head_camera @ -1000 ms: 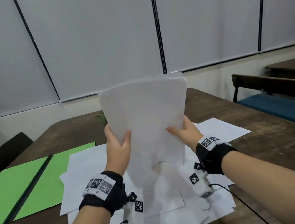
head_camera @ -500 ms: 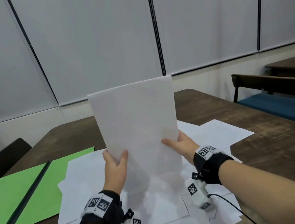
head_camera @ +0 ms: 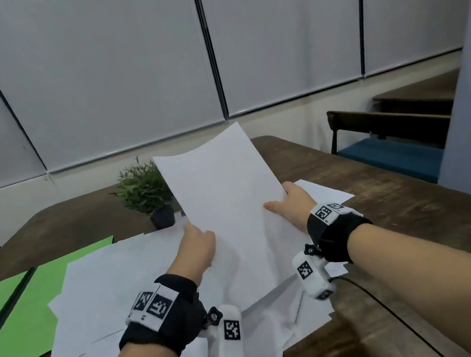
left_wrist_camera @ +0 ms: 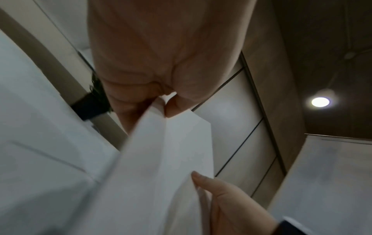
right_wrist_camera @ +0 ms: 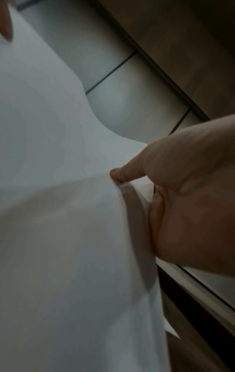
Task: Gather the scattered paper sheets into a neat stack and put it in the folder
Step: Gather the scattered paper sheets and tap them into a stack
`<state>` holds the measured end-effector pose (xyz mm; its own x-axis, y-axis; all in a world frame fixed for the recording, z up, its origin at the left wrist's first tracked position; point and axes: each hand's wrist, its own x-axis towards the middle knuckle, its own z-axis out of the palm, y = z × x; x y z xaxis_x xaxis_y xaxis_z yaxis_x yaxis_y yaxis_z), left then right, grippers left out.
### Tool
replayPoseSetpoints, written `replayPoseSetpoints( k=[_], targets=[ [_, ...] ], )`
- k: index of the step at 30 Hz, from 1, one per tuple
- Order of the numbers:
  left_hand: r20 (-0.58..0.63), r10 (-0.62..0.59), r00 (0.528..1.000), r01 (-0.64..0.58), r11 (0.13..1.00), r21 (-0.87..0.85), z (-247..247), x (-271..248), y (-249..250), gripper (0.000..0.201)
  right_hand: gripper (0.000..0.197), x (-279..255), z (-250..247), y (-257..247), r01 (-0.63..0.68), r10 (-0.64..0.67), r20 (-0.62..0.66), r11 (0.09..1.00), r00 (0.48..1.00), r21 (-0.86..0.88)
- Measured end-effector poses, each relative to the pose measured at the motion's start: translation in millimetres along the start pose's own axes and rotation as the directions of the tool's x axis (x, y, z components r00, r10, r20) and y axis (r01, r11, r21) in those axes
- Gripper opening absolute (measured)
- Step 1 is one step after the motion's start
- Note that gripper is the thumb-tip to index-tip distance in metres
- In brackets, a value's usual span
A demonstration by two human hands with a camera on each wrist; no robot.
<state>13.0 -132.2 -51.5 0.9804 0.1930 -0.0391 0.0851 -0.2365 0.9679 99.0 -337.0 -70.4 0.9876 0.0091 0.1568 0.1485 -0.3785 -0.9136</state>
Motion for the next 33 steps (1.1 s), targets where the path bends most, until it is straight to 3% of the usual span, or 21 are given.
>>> replayPoseSetpoints(
  k=[3, 7, 10, 14, 18, 22, 24, 28, 31, 33],
  targets=[
    [0.142, -0.017, 0.99, 0.017, 1.0, 0.0, 57, -20, 0, 0.045, 0.039, -11, -54, 26, -0.08, 0.073, -0.052, 0.986, 0.996, -0.148],
    [0.256, -0.008, 0.967, -0.001, 0.999, 0.036, 141, -56, -13, 0.014, 0.054, -34, -131, 78, -0.284, 0.246, -0.15, 0.892, 0.958, -0.351],
    [0.29, -0.042, 0.956, 0.035, 0.999, 0.031, 199, -75, -26, 0.025, 0.057, -55, -183, 114, -0.434, 0.374, -0.221, 0.788, 0.901, -0.436],
    [0.387, -0.099, 0.917, 0.048, 0.989, 0.139, 250, -85, -29, 0.03, 0.058, -73, -233, 146, -0.534, 0.442, -0.3, 0.671, 0.845, -0.515],
    [0.463, -0.099, 0.881, -0.002, 0.977, 0.213, 273, -84, -23, 0.018, 0.063, -76, -261, 157, -0.576, 0.476, -0.33, 0.606, 0.815, -0.549],
    [0.464, -0.101, 0.88, -0.028, 0.965, 0.262, 259, -74, -16, 0.026, 0.079, -69, -269, 159, -0.631, 0.531, -0.361, 0.52, 0.767, -0.576],
    [0.434, -0.093, 0.896, -0.034, 0.961, 0.276, 240, -60, -11, 0.025, 0.088, -59, -262, 151, -0.617, 0.503, -0.379, 0.49, 0.777, -0.615],
    [0.272, -0.071, 0.96, -0.045, 0.916, 0.4, 178, -13, 6, 0.037, 0.089, -22, -215, 104, -0.437, 0.378, -0.231, 0.666, 0.896, -0.605],
    [0.134, -0.04, 0.99, -0.043, 0.825, 0.563, 115, 23, 14, 0.03, 0.09, 5, -159, 66, -0.326, 0.344, -0.056, 0.809, 0.937, -0.489],
    [0.038, -0.06, 0.997, 0.021, 0.767, 0.642, 68, 44, 11, 0.033, 0.092, 22, -117, 47, -0.278, 0.331, 0.053, 0.86, 0.942, -0.428]
  ],
)
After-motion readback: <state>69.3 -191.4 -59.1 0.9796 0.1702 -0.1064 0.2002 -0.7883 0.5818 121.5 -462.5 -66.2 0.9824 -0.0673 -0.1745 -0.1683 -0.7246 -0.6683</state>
